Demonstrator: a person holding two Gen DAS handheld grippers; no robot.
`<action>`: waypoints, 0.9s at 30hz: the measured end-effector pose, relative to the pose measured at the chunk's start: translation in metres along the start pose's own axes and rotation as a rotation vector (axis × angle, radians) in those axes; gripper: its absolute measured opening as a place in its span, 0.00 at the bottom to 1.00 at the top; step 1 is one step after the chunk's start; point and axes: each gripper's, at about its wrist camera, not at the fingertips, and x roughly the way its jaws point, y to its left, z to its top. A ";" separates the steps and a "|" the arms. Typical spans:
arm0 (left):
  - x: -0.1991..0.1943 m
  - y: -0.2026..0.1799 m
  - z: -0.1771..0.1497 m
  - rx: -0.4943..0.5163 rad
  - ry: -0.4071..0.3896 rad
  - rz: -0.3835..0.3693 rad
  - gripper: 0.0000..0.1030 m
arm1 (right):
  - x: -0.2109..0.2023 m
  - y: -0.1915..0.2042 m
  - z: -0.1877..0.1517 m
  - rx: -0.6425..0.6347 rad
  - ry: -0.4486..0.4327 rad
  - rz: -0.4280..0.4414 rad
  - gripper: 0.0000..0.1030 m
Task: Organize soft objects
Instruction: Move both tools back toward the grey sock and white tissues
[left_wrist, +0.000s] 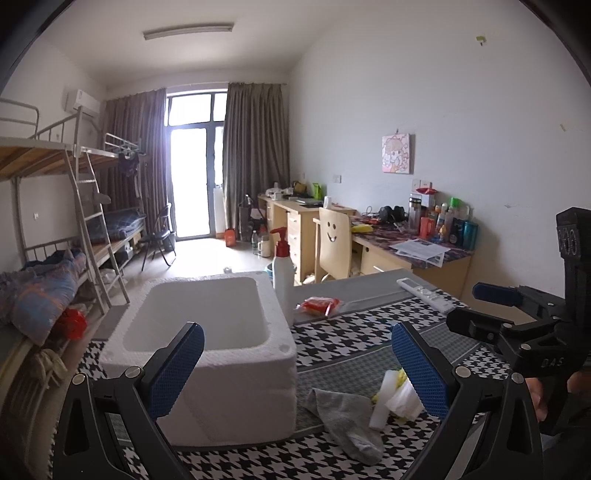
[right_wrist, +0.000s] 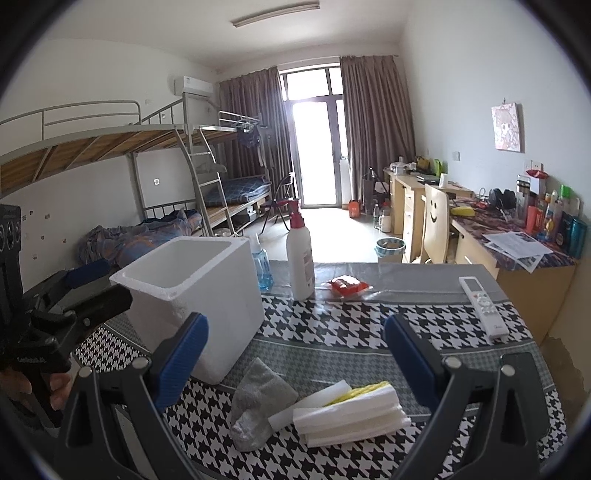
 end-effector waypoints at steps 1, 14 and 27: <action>0.000 -0.001 0.000 -0.002 0.000 -0.001 0.99 | -0.001 -0.001 -0.002 0.005 -0.001 -0.001 0.95; 0.000 -0.008 -0.029 -0.025 -0.009 -0.021 0.99 | -0.004 -0.003 -0.024 0.017 0.001 -0.011 0.95; 0.010 -0.015 -0.052 -0.040 0.038 -0.044 0.99 | -0.005 -0.008 -0.044 0.025 0.016 -0.034 0.95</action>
